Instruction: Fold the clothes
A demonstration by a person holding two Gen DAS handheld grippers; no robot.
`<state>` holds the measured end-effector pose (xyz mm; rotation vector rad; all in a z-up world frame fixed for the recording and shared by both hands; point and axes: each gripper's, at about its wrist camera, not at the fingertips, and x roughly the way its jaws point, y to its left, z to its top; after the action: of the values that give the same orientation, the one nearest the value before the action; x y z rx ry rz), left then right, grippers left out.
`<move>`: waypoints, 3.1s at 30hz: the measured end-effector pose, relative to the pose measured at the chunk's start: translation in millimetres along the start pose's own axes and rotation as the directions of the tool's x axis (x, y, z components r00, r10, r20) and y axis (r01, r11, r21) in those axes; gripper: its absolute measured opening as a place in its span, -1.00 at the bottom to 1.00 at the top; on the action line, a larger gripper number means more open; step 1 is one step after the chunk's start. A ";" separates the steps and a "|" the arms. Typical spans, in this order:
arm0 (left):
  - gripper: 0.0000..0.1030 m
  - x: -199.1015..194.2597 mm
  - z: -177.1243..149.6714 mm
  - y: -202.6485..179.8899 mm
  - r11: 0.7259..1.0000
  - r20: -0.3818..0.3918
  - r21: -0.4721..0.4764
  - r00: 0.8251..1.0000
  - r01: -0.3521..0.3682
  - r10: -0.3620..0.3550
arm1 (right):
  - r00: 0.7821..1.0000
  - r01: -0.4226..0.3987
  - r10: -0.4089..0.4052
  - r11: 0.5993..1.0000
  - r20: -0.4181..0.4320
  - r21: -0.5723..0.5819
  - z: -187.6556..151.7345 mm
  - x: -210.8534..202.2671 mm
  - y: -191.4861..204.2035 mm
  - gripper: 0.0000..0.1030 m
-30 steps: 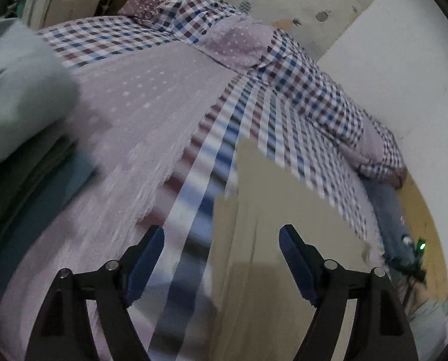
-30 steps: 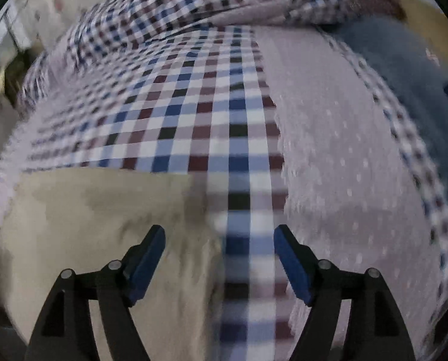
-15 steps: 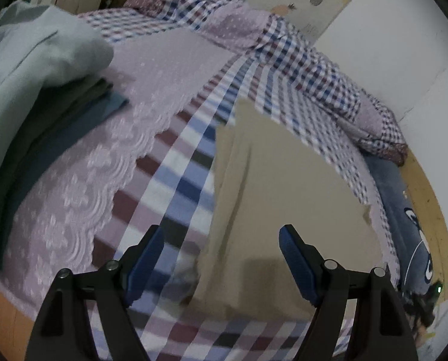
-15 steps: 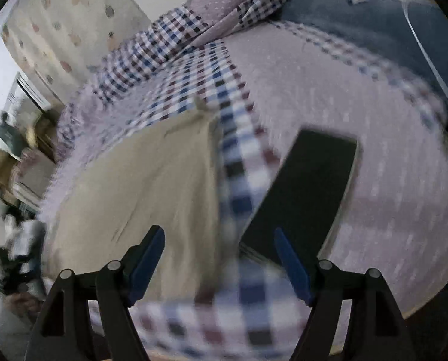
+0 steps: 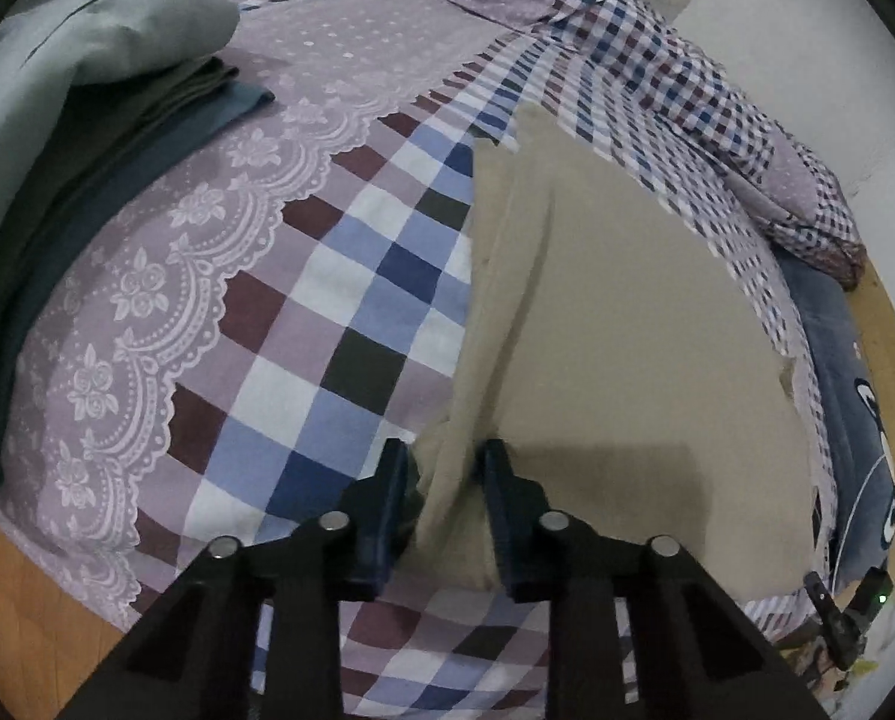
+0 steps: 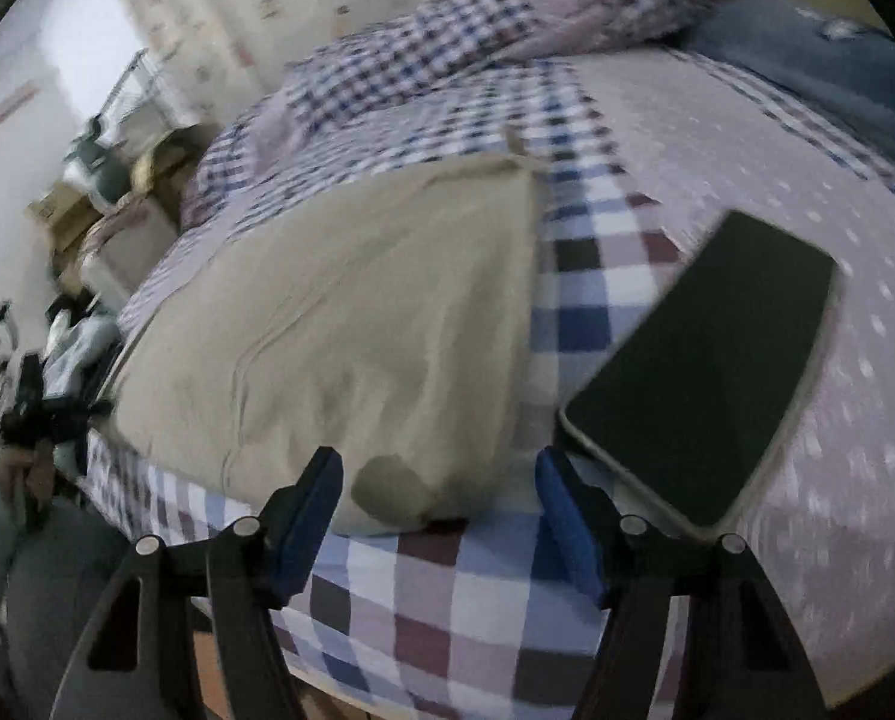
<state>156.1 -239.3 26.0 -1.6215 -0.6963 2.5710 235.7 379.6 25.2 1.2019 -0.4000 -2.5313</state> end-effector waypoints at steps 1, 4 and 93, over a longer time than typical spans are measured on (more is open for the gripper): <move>-0.59 0.5 -1.4 -1.1 1.000 0.002 0.003 1.000 -0.009 0.009 | 0.999 -0.038 0.038 0.999 0.000 -0.013 -1.4 -2.1 0.1 0.09; -0.61 1.1 -5.7 -6.2 0.999 0.012 0.026 0.999 -0.039 0.039 | 0.993 -0.116 0.115 0.988 -0.018 -0.100 -8.7 -9.9 11.3 -0.82; -0.43 177.0 257.0 -88.3 0.959 0.061 0.253 0.991 -0.129 0.117 | 0.991 0.116 -0.100 0.976 -0.091 0.184 251.0 165.1 -84.4 0.01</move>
<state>-165.6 -206.9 1.2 -1.5739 -0.2548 2.6553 -73.4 421.4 31.0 1.4274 -0.5811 -2.5717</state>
